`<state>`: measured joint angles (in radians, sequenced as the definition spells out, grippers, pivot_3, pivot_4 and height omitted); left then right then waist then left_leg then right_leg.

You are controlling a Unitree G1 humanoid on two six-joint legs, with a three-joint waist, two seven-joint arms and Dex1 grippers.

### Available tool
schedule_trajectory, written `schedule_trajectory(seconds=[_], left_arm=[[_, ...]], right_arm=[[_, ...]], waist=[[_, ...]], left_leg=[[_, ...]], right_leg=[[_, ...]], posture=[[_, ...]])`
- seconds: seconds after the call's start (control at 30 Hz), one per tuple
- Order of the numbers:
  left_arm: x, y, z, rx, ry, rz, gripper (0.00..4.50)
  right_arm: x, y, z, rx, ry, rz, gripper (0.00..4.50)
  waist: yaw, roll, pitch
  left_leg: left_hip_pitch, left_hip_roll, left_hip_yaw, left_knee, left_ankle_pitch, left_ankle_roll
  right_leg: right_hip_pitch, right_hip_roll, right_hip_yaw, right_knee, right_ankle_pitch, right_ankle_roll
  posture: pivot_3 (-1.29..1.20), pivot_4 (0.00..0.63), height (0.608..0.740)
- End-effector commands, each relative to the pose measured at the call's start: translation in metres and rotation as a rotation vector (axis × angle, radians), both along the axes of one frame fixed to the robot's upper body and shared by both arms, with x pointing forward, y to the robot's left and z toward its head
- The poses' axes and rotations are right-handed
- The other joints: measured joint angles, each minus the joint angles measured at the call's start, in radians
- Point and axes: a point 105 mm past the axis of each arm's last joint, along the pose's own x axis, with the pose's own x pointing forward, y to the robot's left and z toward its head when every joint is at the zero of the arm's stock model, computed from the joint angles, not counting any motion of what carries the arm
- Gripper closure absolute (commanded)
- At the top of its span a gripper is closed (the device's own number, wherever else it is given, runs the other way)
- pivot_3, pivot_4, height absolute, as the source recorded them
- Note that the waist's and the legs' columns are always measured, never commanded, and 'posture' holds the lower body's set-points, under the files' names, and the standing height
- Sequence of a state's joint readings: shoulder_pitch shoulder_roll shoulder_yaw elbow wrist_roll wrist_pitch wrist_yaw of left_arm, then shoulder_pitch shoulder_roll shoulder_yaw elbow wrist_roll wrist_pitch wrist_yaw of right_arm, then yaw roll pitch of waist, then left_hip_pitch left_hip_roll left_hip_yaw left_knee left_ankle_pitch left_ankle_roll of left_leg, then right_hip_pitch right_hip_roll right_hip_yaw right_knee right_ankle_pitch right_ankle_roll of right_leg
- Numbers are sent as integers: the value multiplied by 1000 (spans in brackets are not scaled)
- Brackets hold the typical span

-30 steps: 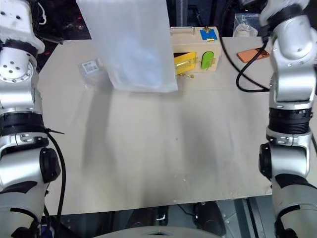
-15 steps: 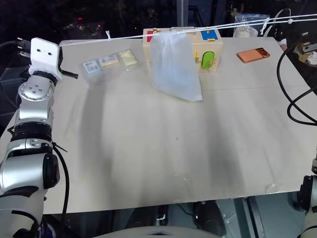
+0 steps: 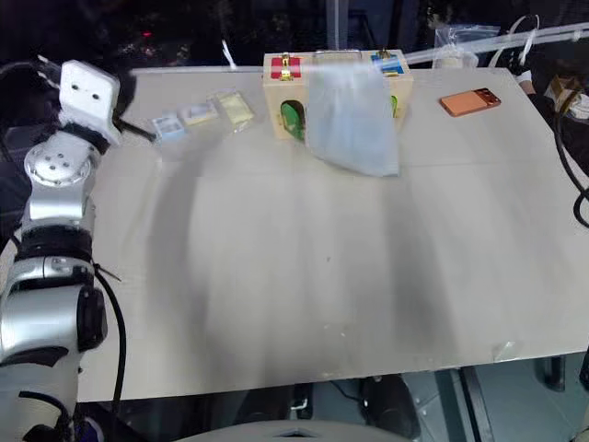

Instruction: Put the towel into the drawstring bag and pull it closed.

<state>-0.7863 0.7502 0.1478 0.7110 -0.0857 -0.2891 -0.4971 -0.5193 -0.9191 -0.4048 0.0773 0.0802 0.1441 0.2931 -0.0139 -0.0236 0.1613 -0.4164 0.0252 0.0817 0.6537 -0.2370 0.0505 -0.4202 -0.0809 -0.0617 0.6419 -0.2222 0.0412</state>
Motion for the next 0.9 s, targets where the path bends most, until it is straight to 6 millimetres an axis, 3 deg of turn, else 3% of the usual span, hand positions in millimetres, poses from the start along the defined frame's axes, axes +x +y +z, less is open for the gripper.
schedule_trajectory(seconds=[0.03,0.1,0.3,0.47,0.53,0.63,0.8,0.9], left_arm=[[-17,-28,-15,-48,80,-184,4446],[-20,-46,-36,-61,152,-238,4446],[-19,-105,-71,-126,269,-377,4446],[-47,-135,-100,-198,471,-602,4446],[-57,-133,-101,-230,511,-635,3878],[-75,-115,-105,-245,594,-632,2615],[-117,-80,-113,-277,718,-569,320],[-130,-74,-112,-280,726,-550,320]], right_arm=[[-10,38,-31,31,141,217,4500],[-12,67,-60,61,257,355,4500],[-1,146,-133,89,509,605,4500],[-3,171,-173,70,628,696,4500],[-6,168,-178,105,639,703,3802],[-26,158,-190,94,720,716,2532],[-79,133,-201,159,853,711,87],[-92,127,-192,181,794,677,31]], waist=[[1,0,0],[3,0,0],[6,0,-1],[2,0,-1],[3,0,-1],[8,0,-1],[11,1,-1],[13,1,-1]], left_leg=[[0,0,0,0,0,0],[2,1,-2,1,0,0],[2,2,-9,12,-4,7],[2,1,-7,15,-4,8],[0,1,-7,15,-3,6],[-1,1,-8,13,-3,5],[0,2,-9,12,-5,6],[1,2,-9,12,-8,10]], right_leg=[[0,0,0,0,0,0],[3,0,-1,1,0,0],[9,3,-4,2,1,-2],[9,2,-2,3,1,-2],[8,2,-1,3,1,-2],[7,2,-3,1,0,-1],[8,0,-3,0,-1,0],[9,-5,-3,0,-2,-1]], posture=[[0,150,740],[0,150,740],[0,150,740],[0,150,740],[0,150,740],[0,150,740],[0,150,740],[0,150,740]])
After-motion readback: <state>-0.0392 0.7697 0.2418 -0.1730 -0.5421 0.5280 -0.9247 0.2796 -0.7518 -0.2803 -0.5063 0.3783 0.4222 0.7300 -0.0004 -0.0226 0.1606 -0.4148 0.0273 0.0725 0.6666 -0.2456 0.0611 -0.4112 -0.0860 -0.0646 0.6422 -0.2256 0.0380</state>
